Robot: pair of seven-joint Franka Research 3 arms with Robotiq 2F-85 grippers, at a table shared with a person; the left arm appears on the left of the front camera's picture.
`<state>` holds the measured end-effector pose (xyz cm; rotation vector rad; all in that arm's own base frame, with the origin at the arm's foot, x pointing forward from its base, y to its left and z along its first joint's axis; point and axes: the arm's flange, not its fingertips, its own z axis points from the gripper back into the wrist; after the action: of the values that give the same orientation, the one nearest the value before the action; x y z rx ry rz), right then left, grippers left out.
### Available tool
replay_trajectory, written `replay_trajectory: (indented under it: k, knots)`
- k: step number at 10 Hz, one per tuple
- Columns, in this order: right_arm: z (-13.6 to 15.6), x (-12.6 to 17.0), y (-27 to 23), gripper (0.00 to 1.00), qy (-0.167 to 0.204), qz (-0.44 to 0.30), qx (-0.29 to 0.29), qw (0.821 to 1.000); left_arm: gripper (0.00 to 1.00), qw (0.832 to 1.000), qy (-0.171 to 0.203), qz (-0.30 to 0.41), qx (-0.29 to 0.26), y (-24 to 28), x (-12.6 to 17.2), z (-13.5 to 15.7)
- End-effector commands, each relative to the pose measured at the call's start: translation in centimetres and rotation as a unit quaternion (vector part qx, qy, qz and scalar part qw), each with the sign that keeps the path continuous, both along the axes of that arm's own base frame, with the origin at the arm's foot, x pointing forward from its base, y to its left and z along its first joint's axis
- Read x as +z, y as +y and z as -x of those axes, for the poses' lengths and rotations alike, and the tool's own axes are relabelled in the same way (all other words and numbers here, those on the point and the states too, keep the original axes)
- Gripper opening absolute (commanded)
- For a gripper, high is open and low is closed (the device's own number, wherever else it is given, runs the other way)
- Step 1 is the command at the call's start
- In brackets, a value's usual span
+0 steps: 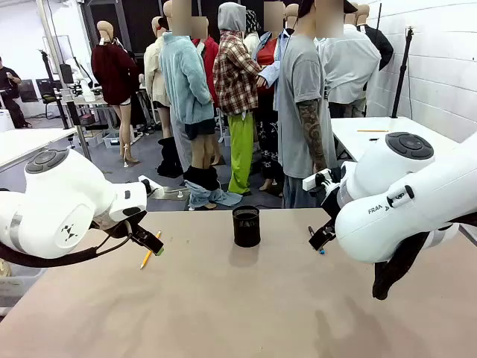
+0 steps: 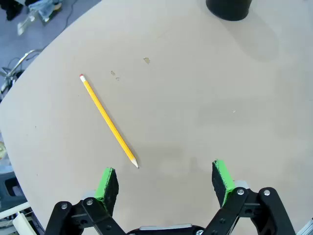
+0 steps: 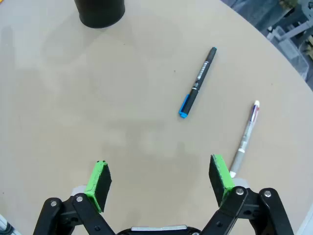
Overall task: Place the pens into the pen holder.
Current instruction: Pick up a writing instrument from the table and place it into the Pen holder.
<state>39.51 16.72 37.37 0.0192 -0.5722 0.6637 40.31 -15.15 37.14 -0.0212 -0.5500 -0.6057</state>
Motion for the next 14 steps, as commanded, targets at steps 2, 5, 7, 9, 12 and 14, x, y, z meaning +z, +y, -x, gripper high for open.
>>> replay_trajectory:
  k: [2, 5, 7, 9, 12, 14]
  knots:
    - [0.0, 0.0, 0.0, 1.0, 0.0, 0.0, 0.0, 1.0, 1.0, 1.0, 0.0, 0.0, 0.0, 0.0, 0.0, 0.0]
    - [0.0, 0.0, 0.0, 1.0, 0.0, 0.0, 0.0, 1.0, 1.0, 1.0, 0.0, 0.0, 0.0, 0.0, 0.0, 0.0]
    - [0.0, 0.0, 0.0, 1.0, 0.0, 0.0, 0.0, 1.0, 1.0, 1.0, 0.0, 0.0, 0.0, 0.0, 0.0, 0.0]
    - [0.0, 0.0, 0.0, 1.0, 0.0, 0.0, 0.0, 1.0, 1.0, 1.0, 0.0, 0.0, 0.0, 0.0, 0.0, 0.0]
    - [0.0, 0.0, 0.0, 1.0, 0.0, 0.0, 0.0, 1.0, 1.0, 1.0, 0.0, -0.001, -0.002, -0.2, 0.0, 0.1]
    - [1.9, 4.8, -3.9, 1.0, -0.069, -0.001, -0.05, 0.996, 1.0, 0.996, -0.068, -0.007, 0.058, 4.4, 4.7, 3.2]
